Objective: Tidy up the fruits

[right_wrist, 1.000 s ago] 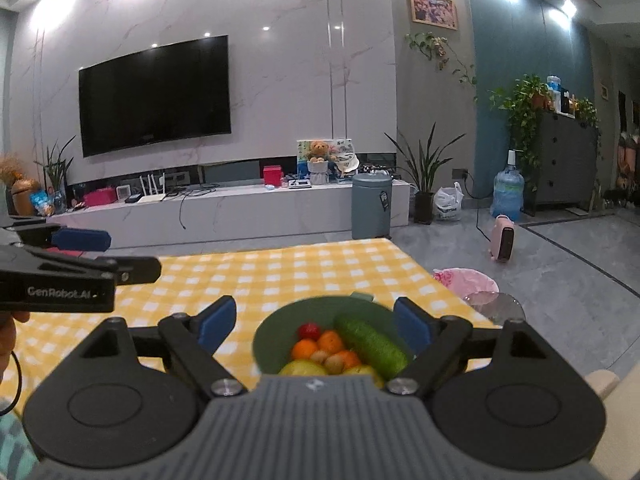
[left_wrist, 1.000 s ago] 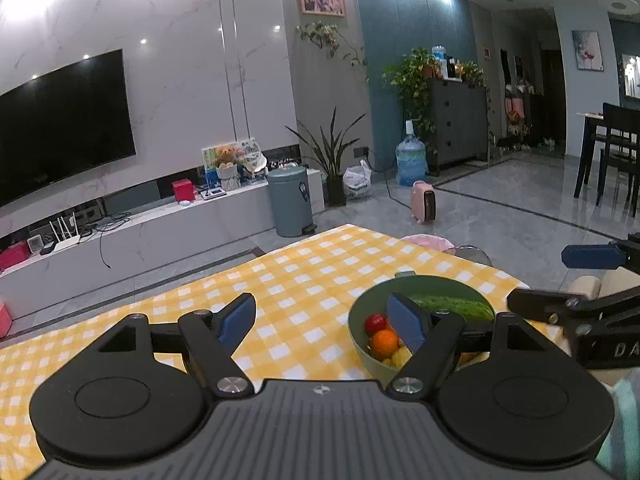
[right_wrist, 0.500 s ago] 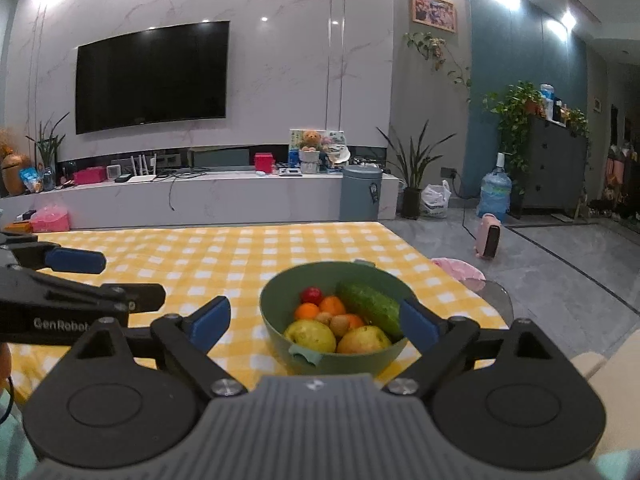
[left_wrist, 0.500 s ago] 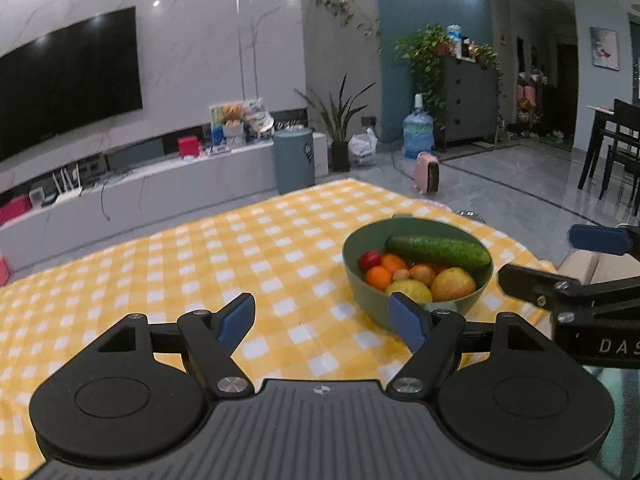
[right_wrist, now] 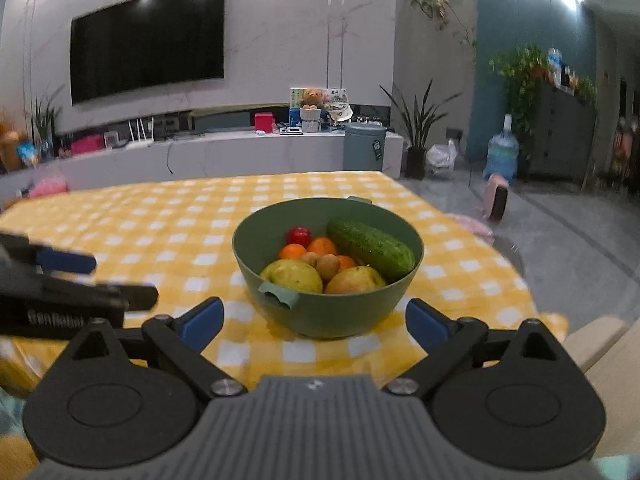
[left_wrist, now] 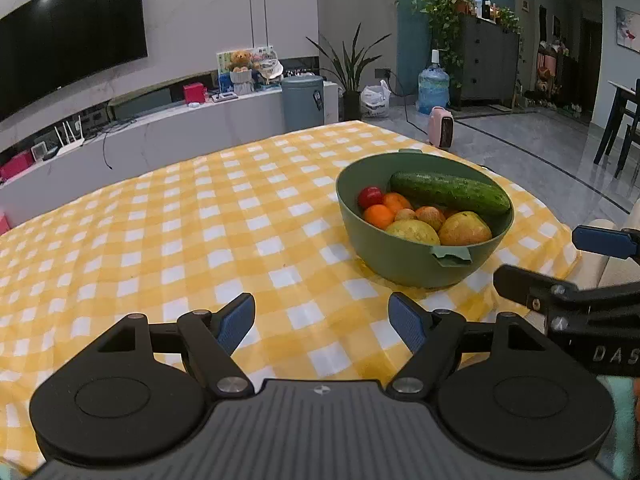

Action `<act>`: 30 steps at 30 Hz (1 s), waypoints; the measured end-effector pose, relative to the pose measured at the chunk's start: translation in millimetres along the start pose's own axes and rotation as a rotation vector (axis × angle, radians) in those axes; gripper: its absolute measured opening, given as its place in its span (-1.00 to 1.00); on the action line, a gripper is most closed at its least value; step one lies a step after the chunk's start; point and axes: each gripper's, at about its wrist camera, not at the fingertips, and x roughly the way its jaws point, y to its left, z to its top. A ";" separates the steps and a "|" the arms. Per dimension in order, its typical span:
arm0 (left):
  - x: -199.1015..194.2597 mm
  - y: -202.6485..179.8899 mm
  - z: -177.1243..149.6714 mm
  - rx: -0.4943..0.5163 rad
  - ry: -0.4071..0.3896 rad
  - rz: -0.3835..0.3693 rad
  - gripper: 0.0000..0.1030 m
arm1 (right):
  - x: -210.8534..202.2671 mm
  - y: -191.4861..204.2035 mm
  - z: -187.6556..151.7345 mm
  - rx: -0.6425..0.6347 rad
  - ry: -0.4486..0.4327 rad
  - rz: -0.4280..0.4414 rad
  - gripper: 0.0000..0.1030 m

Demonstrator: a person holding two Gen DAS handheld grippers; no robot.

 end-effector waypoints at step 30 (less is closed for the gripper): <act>-7.9 -2.9 0.1 0.011 0.017 0.030 0.73 | -2.4 2.0 -4.5 -0.006 -0.020 0.012 0.88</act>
